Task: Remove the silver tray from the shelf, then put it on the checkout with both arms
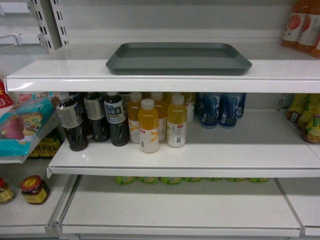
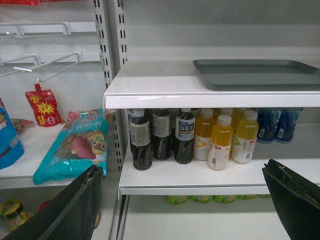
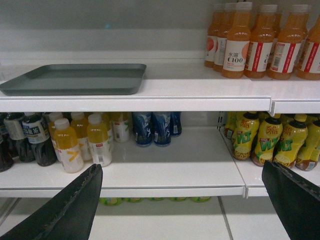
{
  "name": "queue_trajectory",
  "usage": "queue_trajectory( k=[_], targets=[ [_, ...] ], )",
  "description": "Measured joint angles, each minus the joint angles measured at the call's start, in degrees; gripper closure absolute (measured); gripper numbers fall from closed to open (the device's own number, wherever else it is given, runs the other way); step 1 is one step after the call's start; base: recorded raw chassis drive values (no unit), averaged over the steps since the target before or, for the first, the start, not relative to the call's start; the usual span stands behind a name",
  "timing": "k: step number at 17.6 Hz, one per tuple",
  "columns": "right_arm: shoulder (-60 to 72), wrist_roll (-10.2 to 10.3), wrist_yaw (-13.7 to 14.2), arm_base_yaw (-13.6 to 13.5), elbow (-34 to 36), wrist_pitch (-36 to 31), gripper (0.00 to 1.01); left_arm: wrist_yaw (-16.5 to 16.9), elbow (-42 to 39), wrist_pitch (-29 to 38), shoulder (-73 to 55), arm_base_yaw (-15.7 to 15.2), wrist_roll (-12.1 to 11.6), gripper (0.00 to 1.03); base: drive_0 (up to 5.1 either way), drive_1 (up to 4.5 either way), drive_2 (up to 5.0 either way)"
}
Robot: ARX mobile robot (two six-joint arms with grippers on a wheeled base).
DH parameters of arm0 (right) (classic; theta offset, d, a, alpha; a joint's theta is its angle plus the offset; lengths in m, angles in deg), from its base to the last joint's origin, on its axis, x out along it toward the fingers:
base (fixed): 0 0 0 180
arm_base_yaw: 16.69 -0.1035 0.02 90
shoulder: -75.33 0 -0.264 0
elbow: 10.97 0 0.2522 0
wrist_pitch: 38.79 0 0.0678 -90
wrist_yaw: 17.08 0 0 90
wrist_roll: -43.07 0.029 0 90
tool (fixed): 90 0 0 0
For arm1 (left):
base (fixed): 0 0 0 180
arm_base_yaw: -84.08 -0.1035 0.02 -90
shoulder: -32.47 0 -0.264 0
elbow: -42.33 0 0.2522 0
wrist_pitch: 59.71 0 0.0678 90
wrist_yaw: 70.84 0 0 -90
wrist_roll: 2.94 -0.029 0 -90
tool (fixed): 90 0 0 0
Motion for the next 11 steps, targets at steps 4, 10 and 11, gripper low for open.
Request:
queue_trajectory(
  k=[4, 10, 11],
  targets=[
    [0.0, 0.0, 0.0, 0.0, 0.0, 0.2, 0.03, 0.0, 0.0, -0.2, 0.0, 0.0, 0.0, 0.05, 0.0, 0.0, 0.0],
    [0.0, 0.0, 0.0, 0.0, 0.0, 0.1, 0.03, 0.0, 0.0, 0.0, 0.0, 0.0, 0.0, 0.05, 0.0, 0.0, 0.0],
    [0.0, 0.0, 0.0, 0.0, 0.0, 0.1, 0.03, 0.0, 0.0, -0.1, 0.0, 0.0, 0.0, 0.05, 0.0, 0.0, 0.0]
  ],
)
